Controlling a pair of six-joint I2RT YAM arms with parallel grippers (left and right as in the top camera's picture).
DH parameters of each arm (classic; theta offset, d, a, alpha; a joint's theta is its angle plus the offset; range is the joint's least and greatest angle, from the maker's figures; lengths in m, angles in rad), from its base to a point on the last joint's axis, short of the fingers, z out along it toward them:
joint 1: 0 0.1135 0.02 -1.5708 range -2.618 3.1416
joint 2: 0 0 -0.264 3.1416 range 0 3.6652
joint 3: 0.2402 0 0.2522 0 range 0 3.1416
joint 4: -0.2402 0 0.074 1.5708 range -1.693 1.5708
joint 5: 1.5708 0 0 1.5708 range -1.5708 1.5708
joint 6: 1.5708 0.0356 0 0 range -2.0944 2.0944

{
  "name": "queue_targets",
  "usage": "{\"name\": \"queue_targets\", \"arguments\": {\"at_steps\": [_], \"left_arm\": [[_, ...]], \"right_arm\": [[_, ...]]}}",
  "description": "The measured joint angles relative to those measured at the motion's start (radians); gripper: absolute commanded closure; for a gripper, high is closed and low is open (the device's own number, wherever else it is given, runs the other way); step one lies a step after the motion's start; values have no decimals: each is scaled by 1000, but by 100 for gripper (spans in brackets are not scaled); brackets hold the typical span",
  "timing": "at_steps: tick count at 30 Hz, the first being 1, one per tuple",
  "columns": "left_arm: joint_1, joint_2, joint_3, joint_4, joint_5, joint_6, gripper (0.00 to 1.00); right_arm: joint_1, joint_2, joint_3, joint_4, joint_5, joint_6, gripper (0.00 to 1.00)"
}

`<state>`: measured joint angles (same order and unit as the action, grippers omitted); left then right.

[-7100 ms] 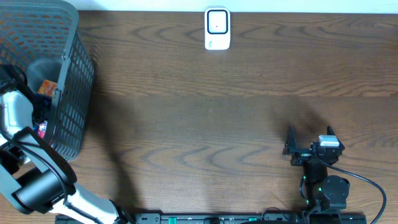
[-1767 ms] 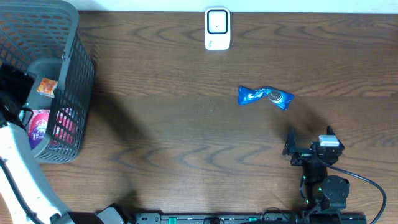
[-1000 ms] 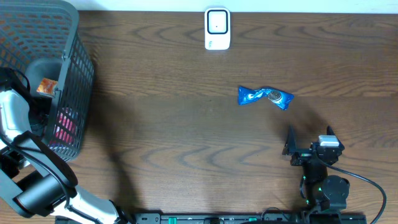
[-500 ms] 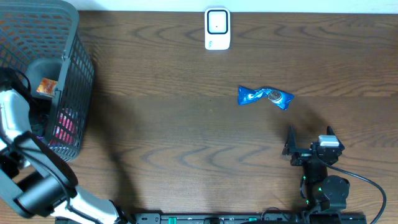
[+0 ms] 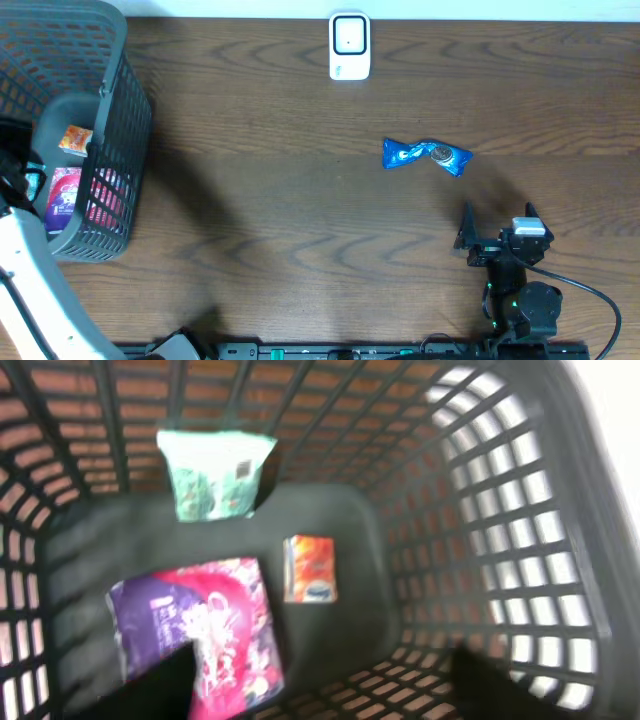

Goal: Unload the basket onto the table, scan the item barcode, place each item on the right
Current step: 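Grasp the pink and purple bag in the basket with the left gripper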

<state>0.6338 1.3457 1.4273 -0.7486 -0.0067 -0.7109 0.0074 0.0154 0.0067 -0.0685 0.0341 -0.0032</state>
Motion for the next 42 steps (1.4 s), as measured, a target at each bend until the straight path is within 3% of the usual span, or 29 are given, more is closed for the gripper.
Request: {"name": "queue_targets", "arguments": {"at_steps": [12,23,25,26,27,28,30,31,42], "left_arm": [[-1,392,-17,-199,-72,0,2],[0,531,-17,-243,-138,-64,3],[0,545,-17,-238,-143,-72,15],[0,550,-17,-234,-143,-75,32],[0,559,-17,-222,-142,-77,44],[-1,566,-17,-214,-140,-74,67],[-2,579,-13,-201,-138,-75,88],[-2,579,-13,-197,-139,-74,93],[10,568,19,-191,-50,-53,93]], "right_arm": [[0,0,0,0,0,0,1],[0,0,0,0,0,0,1],[0,0,0,0,0,0,1],[0,0,0,0,0,0,1],[0,0,0,0,0,0,1],[0,0,0,0,0,0,1],[0,0,0,0,0,0,1],[0,0,0,0,0,0,1],[0,0,0,0,0,0,1]]}}
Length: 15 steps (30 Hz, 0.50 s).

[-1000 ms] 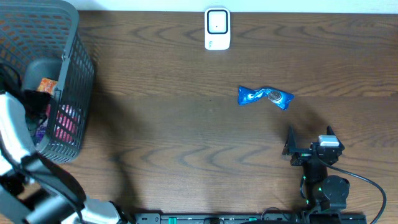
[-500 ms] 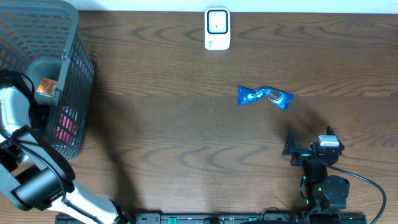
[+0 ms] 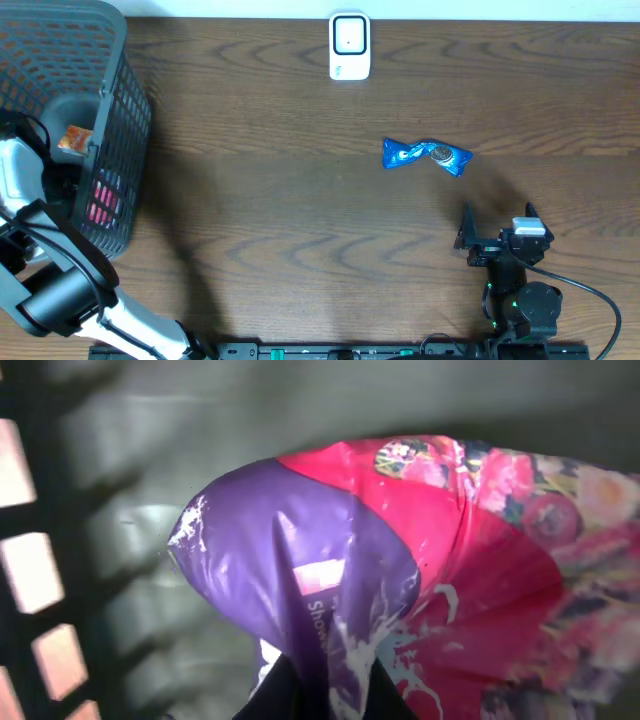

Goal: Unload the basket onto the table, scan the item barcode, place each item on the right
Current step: 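Grasp the pink and purple bag in the basket with the left gripper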

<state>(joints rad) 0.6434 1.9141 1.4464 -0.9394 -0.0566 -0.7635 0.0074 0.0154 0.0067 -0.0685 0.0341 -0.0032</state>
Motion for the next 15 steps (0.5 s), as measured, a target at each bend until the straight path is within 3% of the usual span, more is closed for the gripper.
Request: {"name": "queue_targets", "arguments": {"at_steps": [6,13,15], "left_arm": [[-4,-180,6,43,77,11,93],[-5,-578,43,168,95,13,92],[-5,-655,48,182,96,22,78]], "right_arm": [[0,0,0,0,0,0,1],[0,0,0,0,0,0,1],[0,0,0,0,0,0,1]]}}
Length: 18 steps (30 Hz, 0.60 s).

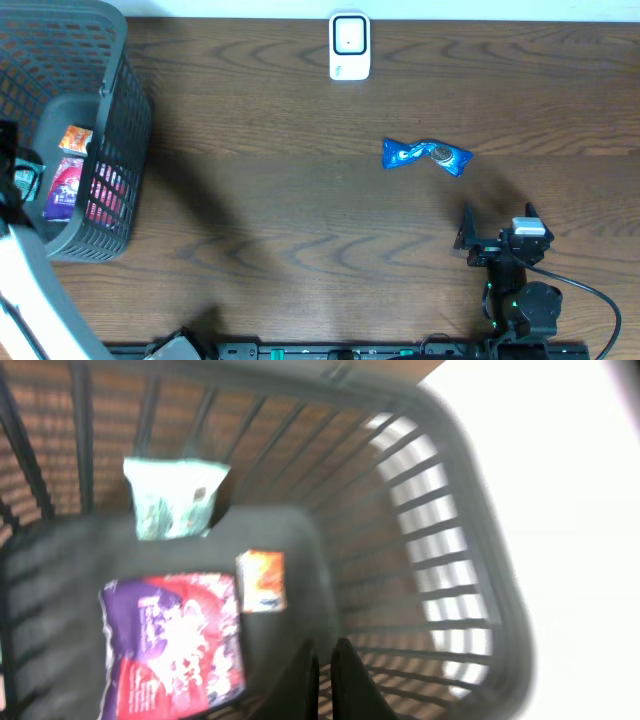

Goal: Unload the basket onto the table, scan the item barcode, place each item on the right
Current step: 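Grasp the pink and purple bag in the basket with the left gripper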

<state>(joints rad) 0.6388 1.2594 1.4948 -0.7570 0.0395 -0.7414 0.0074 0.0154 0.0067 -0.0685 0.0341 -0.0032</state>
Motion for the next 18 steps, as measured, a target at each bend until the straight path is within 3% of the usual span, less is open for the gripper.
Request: {"name": "queue_targets", "arguments": {"at_steps": [3,5,12,18], "left_arm": [[0,-63,2,-18,-11,14,37],[0,-60,2,-39,-22,20,29],[0,155,1,-74,-57,28,27],[0,381,-8,-208,-154,0,27]], "right_arm": [[0,0,0,0,0,0,1],[0,0,0,0,0,0,1],[0,0,0,0,0,0,1],[0,0,0,0,0,0,1]]}}
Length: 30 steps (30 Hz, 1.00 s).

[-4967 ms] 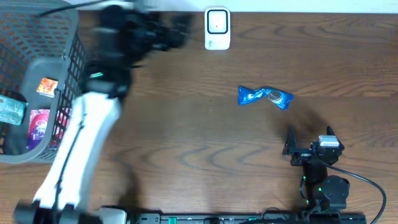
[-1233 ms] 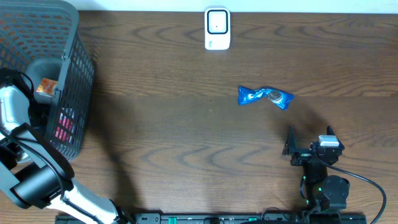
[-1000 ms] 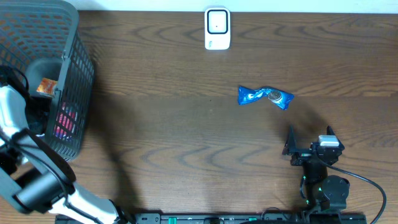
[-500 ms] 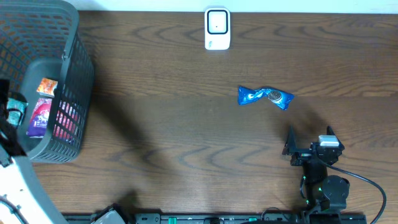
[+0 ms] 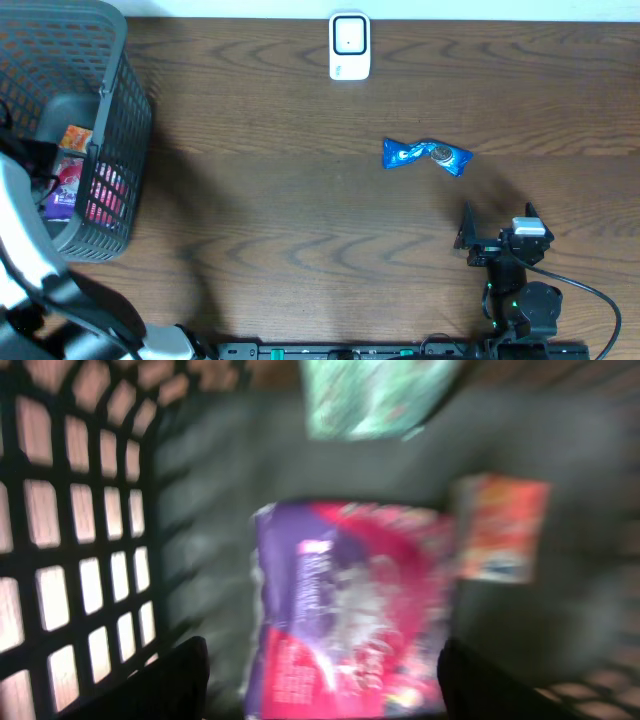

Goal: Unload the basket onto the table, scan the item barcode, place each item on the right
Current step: 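Grasp the pink and purple bag in the basket with the left gripper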

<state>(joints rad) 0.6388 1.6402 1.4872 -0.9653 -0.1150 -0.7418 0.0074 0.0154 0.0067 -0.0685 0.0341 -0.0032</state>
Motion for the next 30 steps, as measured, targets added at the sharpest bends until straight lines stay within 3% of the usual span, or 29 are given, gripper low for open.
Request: {"name": "queue_targets", "arguments": {"at_steps": [11,17,19,24,30], "left_arm": [[0,271,-1,-58,4,-18,27],[0,338,0,23,3,0,28],[0,353,3,37,4,22,42],[1,372,17,37,30,74,92],[2,372,23,24,39,95,93]], "right_arm": [[0,0,0,0,0,0,1],[0,0,0,0,0,0,1],[0,0,0,0,0,0,1],[0,0,0,0,0,0,1],[0,0,0,0,0,0,1]]}}
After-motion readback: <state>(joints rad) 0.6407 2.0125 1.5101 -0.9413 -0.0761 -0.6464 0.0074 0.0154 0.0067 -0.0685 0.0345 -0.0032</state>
